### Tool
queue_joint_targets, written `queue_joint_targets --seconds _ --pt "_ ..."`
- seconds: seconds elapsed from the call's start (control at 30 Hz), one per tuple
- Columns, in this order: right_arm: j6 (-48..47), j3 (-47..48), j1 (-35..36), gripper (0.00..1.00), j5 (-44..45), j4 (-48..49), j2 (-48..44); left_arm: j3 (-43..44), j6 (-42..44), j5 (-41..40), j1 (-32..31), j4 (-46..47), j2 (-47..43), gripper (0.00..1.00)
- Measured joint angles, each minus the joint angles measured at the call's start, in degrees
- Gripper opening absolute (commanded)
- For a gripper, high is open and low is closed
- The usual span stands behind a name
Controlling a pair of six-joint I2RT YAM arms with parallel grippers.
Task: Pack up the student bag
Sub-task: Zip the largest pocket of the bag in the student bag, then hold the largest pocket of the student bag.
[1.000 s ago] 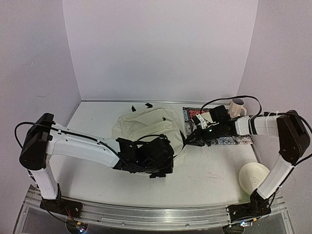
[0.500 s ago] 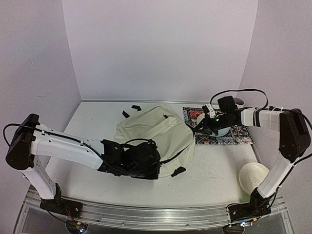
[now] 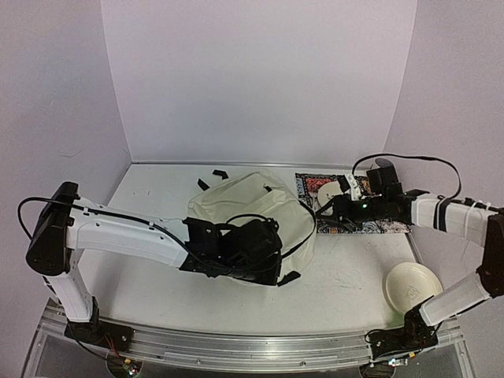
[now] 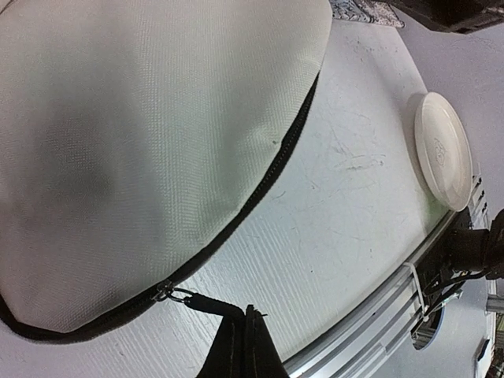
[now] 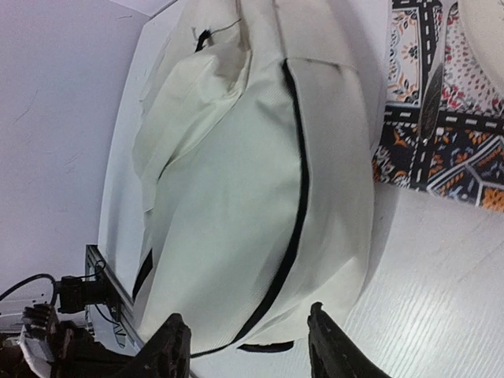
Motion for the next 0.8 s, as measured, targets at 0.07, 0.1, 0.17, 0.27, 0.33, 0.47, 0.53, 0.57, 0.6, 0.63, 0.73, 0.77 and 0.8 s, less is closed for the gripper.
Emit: queue_joint_targets --seconds 0.07,0.1,0.17,0.27,0.33,0.47,0.53,0.57,0.6,0.63,0.73,0.77,0.8 --pt "2.6 -3.0 2.5 0.62 0.8 1.8 -2.7 0.0 0.6 0.5 0.0 0.3 0.6 0.0" --pt "4.5 -4.7 4.1 0.63 1.1 2.9 -3.9 0.0 0.9 0.8 0.0 0.3 0.9 0.0" --pt "8.1 -8.3 7.7 0.63 2.2 5.7 -5.4 0.0 1.2 1.1 0.0 0.3 1.2 0.0" --pt "13.3 -11.8 12.5 0.65 4.2 9.0 -5.8 0.0 1.2 1.5 0.0 0.4 1.2 0.0" --pt "16.5 -13.0 15.7 0.66 5.6 11.0 -5.7 0.0 1.3 1.5 0.0 0.4 1.2 0.0" --pt "21.7 -13.1 19.5 0.66 7.9 16.7 -3.6 0.0 1.6 1.6 0.0 0.9 1.2 0.0" --pt "23.8 -13.1 20.8 0.64 8.7 19.5 -1.7 0.0 1.7 1.6 0.0 0.9 1.2 0.0" --pt "24.6 -13.1 21.3 0.62 8.9 20.6 -0.8 0.0 1.7 1.6 -0.1 0.9 1.2 0.0" --pt "25.1 -13.1 21.7 0.57 9.3 21.3 0.2 0.0 1.7 1.5 -0.1 0.9 1.2 0.0" --pt "25.6 -13.1 22.1 0.49 9.5 22.0 1.2 0.0 1.7 1.5 -0.1 1.0 1.2 0.0" --pt "27.0 -13.0 23.0 0.22 10.1 23.1 3.8 -0.4 2.1 1.1 -0.2 1.4 1.1 0.0" --pt "26.9 -13.0 23.1 0.17 10.3 23.3 4.2 -0.8 2.2 0.9 -0.2 1.5 0.9 0.0" --pt "27.0 -13.0 23.2 0.14 10.4 23.3 4.3 -1.4 2.2 0.6 -0.3 1.7 0.6 0.0"
